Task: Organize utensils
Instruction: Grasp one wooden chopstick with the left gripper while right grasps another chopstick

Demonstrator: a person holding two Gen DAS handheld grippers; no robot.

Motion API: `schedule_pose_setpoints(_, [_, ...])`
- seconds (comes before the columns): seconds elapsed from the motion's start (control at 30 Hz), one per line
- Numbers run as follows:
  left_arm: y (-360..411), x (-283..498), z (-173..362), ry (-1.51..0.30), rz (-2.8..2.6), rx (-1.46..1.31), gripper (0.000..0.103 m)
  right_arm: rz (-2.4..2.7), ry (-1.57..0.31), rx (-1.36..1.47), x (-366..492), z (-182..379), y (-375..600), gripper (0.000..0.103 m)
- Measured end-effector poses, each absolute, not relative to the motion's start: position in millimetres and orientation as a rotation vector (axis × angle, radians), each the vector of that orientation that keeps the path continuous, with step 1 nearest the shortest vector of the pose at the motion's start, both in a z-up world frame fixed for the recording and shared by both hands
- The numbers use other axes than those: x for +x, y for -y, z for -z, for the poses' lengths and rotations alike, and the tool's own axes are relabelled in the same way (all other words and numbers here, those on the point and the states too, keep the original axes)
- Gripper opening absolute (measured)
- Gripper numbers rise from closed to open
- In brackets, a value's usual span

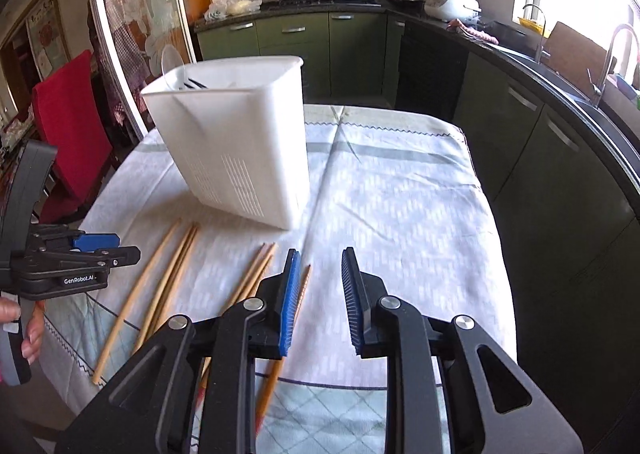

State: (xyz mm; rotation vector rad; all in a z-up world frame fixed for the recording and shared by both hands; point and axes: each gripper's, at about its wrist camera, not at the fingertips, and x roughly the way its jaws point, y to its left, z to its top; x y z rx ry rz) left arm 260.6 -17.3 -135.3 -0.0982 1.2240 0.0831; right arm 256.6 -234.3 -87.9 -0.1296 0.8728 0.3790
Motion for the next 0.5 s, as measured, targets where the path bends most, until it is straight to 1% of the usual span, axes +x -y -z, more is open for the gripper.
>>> schedule_pose_setpoints(0.1, [18,265,147,-1.266,-0.087,-0.121,0.039,-0.379,-0.909,-0.137,257,98,238,0.022])
schedule_pose_setpoints(0.23, [21,267,153,-1.28,-0.08,-0.116,0.039,-0.385,-0.936,-0.149,258,106,236,0.021])
schedule_pose_setpoints(0.33, [26,268,156,-1.292,-0.079,-0.096,0.026,-0.392,-0.947,-0.162,260,109,230,0.022])
schedule_pose_setpoints(0.37, [27,267,157,-1.293,-0.078,-0.088,0.02,-0.394,-0.95,-0.164,261,109,228,0.023])
schedule_pose_setpoints(0.4, [27,267,157,-1.29,-0.078,-0.082,0.017,-0.396,-0.954,-0.167,261,110,227,0.027])
schedule_pose_setpoints(0.43, [28,268,158,-1.292,-0.076,-0.08,0.011,-0.398,-0.959,-0.172,263,110,225,0.029])
schedule_pose_setpoints(0.5, [27,268,158,-1.29,-0.073,-0.072,0.006,-0.405,-0.972,-0.183,264,112,221,0.03])
